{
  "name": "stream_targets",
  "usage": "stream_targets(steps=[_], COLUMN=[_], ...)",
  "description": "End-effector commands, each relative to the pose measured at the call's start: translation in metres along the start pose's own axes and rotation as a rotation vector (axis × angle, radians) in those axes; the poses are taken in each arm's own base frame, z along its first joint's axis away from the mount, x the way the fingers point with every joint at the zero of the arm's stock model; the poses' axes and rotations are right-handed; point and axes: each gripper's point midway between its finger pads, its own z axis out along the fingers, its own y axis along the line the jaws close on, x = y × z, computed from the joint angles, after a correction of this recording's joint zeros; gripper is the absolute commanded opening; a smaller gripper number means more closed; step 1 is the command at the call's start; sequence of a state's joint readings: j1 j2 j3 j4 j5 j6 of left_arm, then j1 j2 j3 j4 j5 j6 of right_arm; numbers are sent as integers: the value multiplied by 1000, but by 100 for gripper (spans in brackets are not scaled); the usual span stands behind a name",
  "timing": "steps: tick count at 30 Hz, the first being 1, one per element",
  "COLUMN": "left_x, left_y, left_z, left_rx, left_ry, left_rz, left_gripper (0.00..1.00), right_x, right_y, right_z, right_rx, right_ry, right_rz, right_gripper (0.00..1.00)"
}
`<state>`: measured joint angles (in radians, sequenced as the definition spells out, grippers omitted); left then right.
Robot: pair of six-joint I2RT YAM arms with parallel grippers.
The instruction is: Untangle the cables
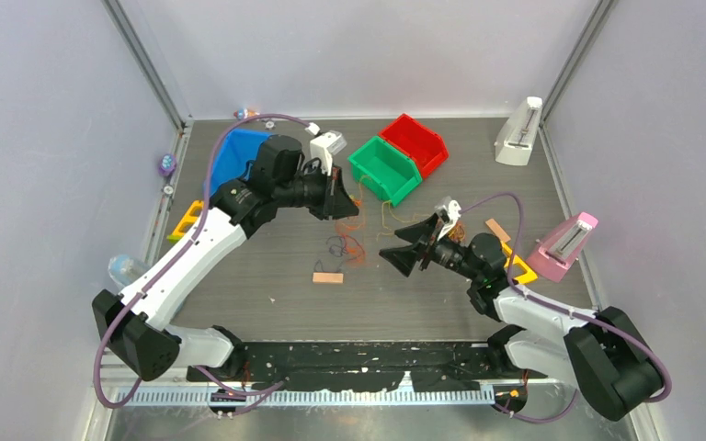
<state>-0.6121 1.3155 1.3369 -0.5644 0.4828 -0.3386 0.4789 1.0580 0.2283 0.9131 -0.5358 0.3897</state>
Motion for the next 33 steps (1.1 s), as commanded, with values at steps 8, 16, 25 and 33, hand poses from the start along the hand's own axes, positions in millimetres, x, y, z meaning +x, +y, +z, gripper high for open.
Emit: stream_targets(steps=[8, 16, 25, 33], left_x=[-8, -8, -33, -86], left_y=[-39, -64, -107, -156], left_z=[5, 22, 13, -41], left_rx=[171, 240, 345, 456], left_ry=[-43, -31, -74, -236], left_rz=[54, 56, 71, 124], left_gripper=[0, 0, 0, 0], right_x=[-13, -13, -1, 9], right_y=[27, 33, 33, 25], right_z=[15, 16, 25, 38], right_rx=[-113, -118, -106, -84], right_ry=[-23, -33, 18, 82], right_rz=[-105, -129, -144, -108], right_gripper=[87, 88, 88, 77])
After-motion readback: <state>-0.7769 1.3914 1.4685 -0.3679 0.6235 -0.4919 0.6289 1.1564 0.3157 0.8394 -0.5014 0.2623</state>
